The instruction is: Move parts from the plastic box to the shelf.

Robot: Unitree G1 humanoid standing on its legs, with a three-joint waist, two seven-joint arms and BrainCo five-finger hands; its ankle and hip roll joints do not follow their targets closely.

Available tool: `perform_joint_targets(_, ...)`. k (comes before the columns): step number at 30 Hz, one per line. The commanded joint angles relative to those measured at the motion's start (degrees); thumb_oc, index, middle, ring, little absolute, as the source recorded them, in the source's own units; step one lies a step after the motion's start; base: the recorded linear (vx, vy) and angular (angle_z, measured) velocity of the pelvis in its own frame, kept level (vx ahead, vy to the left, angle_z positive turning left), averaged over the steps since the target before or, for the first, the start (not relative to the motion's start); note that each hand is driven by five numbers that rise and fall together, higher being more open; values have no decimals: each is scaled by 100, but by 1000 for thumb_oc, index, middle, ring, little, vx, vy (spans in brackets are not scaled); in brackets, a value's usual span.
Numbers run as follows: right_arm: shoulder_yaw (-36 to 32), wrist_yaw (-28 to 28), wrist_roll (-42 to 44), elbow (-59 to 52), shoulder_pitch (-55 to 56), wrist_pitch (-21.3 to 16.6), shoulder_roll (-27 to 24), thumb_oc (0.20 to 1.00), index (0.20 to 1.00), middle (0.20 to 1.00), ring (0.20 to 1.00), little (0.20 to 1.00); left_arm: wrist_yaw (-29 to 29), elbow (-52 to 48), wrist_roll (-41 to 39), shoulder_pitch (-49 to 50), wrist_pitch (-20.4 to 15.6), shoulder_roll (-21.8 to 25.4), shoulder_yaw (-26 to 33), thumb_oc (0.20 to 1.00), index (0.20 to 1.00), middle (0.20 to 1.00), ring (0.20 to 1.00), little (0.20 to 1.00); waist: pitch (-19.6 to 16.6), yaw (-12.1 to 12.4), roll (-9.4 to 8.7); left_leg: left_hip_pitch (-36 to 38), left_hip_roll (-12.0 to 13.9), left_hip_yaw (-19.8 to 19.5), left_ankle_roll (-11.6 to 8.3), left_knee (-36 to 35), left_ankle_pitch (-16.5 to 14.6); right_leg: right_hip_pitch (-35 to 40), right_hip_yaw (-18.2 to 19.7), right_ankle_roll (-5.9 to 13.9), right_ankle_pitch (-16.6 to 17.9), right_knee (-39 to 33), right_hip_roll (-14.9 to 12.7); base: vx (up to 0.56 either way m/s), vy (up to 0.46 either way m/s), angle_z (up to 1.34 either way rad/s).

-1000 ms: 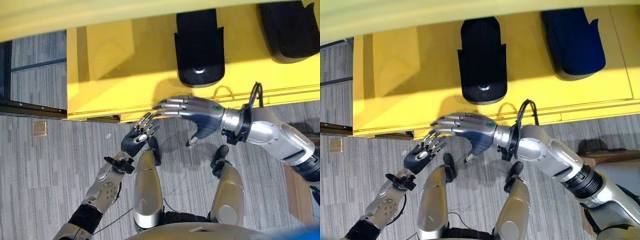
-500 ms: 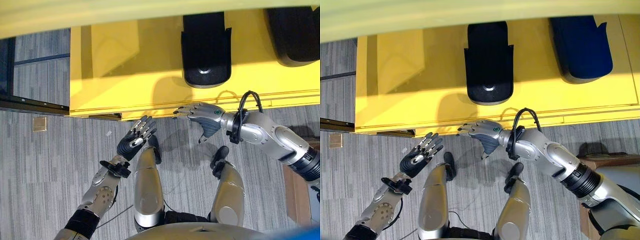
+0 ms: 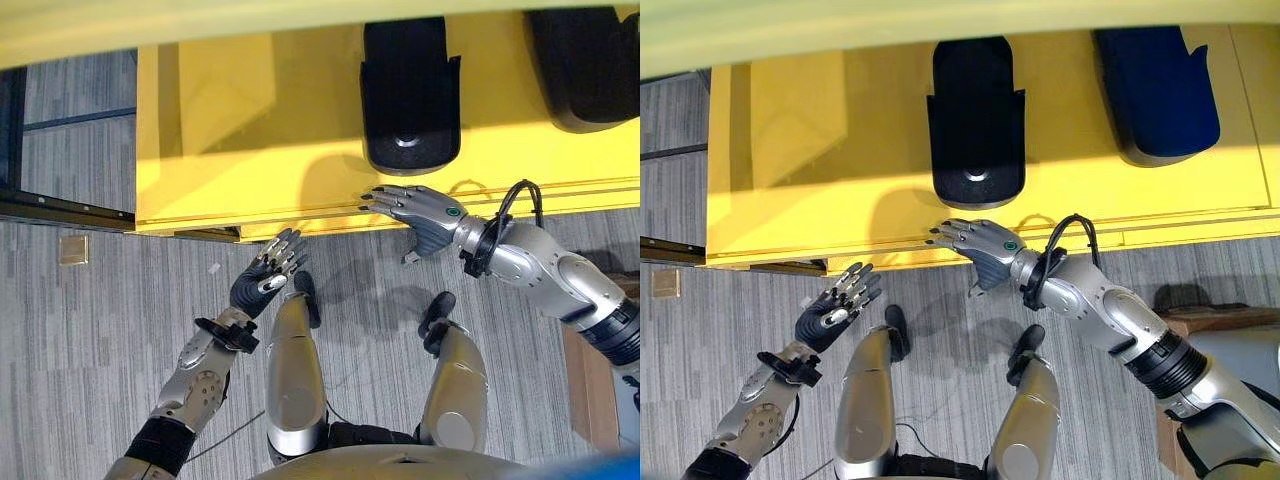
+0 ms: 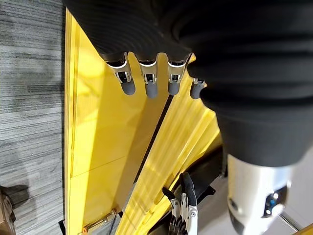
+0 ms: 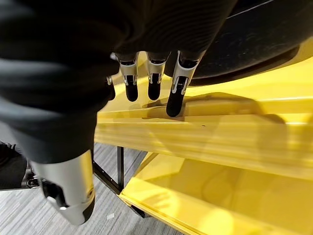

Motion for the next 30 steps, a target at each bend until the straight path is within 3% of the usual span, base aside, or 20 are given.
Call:
perform_joint_targets(1,-303,-48,52,-115,87,89,103,1000,1000,1000,1000,1000,-82,-519,83,207,-129,198,-102,1000,1000,1000,1000,1000,-150,66,-7,155,-373,36,332,-159,-288,35,-179,14,-1089,1090,257,0,0,0)
perform_joint_targets(12,-288,-235,-195,232,279,560,169,1000,1000,1000,1000,1000,-46,-576,63,255,-102,223,-31,1000,1000,1000,1000,1000,-150,54,-36,118,-355,41,366,-81,-346,-9,-167,10,-1099,1145,262,0,0,0)
perform_joint_targets(30,-461,-389,-406,886,148,592,362,1000,1000,1000,1000,1000,29,-670,124,195,161,235,52,1000,1000,1000,1000,1000,-150,84,-46,178,-342,36,382,-38,-376,30,-191,15,-1108,1214,230,0,0,0)
